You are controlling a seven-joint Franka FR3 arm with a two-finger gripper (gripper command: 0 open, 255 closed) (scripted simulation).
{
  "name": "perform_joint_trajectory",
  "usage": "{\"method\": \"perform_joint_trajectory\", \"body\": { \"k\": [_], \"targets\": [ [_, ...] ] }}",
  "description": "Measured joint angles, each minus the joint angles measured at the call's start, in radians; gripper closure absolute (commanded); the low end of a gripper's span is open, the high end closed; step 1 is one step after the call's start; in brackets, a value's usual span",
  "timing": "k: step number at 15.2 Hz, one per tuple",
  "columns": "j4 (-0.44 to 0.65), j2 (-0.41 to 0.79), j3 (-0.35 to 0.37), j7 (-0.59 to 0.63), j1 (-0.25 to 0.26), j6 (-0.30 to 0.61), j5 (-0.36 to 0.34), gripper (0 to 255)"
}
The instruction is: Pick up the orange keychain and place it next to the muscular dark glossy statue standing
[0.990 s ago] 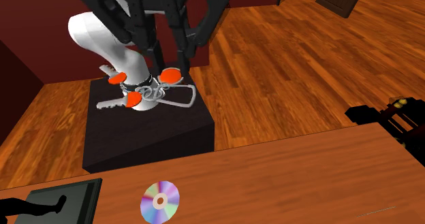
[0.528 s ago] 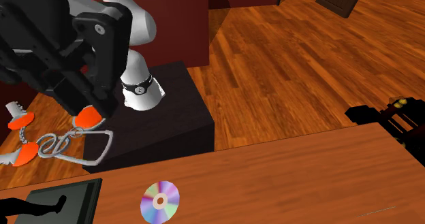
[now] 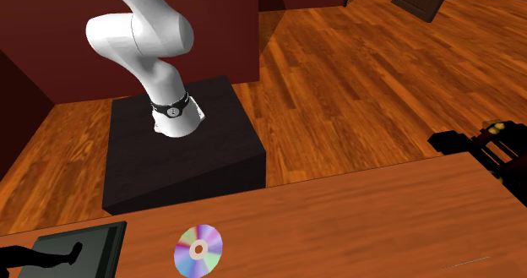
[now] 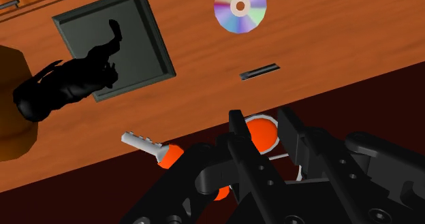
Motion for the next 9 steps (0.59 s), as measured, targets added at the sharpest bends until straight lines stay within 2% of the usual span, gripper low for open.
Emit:
{"method": "perform_joint_trajectory", "body": {
  "k": [2,9],
  "targets": [
    [0.005,0.012,-0.009,-0.016,-0.007,0.007,-0.003,255],
    [-0.097,0.006,-0.011,-0.021,-0.008,0.103,-0.002,255]
  ]
}}
